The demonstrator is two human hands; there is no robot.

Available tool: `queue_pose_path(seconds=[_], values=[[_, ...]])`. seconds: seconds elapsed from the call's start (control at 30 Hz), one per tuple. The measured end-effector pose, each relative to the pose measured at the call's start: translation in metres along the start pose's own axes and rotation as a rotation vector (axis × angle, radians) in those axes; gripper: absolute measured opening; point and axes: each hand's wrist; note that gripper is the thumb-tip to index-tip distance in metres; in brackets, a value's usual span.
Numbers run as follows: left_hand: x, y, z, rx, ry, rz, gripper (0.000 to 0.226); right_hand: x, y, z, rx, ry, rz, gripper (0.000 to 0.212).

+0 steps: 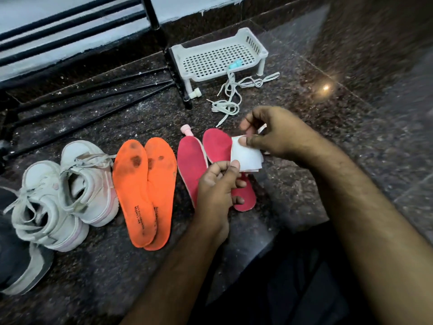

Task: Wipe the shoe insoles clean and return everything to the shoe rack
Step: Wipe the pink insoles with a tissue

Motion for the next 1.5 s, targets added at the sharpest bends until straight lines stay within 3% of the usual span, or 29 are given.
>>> queue_pose_path(seconds=[0.13, 0.23, 0.53, 0.67, 0.77, 0.87, 1.07, 1.17, 1.37, 1.5], values=[[-0.005, 0.046, 0.021, 0.036, -0.044, -0.130, 0.008, 0.020, -0.030, -0.008, 0.117, 0.058, 0.065, 0.027], [-0.008, 0.073, 0.033, 0.038, -0.056, -0.203, 0.006, 0.033, -0.046, -0.015, 0.050, 0.127, 0.217, 0.035], [-0.036, 0.087, 0.055, 0.008, -0.012, -0.138, 0.013, 0.057, -0.056, 0.010, 0.180, 0.218, 0.045, 0.022], [-0.042, 0.084, 0.064, 0.002, 0.087, 0.045, 0.018, 0.063, -0.060, 0.025, 0.291, 0.254, 0.043, 0.013], [-0.042, 0.080, 0.074, 0.126, 0.302, 0.250, 0.017, 0.067, -0.055, 0.036, 0.353, 0.266, 0.095, 0.012], [-0.042, 0.069, 0.083, 0.210, 0.404, 0.433, 0.022, 0.070, -0.041, 0.047, 0.304, 0.290, 0.053, 0.012], [-0.048, 0.055, 0.088, 0.029, 0.404, 0.811, 0.046, 0.069, -0.014, 0.055, 0.255, 0.442, -0.213, 0.010], [-0.047, 0.053, 0.085, -0.083, 0.305, 1.038, 0.052, 0.063, -0.017, 0.052, 0.252, 0.436, -0.287, 0.012], [-0.050, 0.055, 0.081, -0.005, 0.308, 1.127, 0.045, 0.058, -0.028, 0.044, 0.273, 0.434, -0.308, 0.011], [-0.049, 0.052, 0.082, 0.010, 0.334, 1.141, 0.046, 0.055, -0.023, 0.049, 0.150, 0.372, -0.337, 0.031]])
Point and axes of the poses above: each hand's wrist, its own z-axis towards the middle knuckle, its own y-axis out of the palm, x = y × z, and after that the axes turned 11 degrees about -x, right-handed
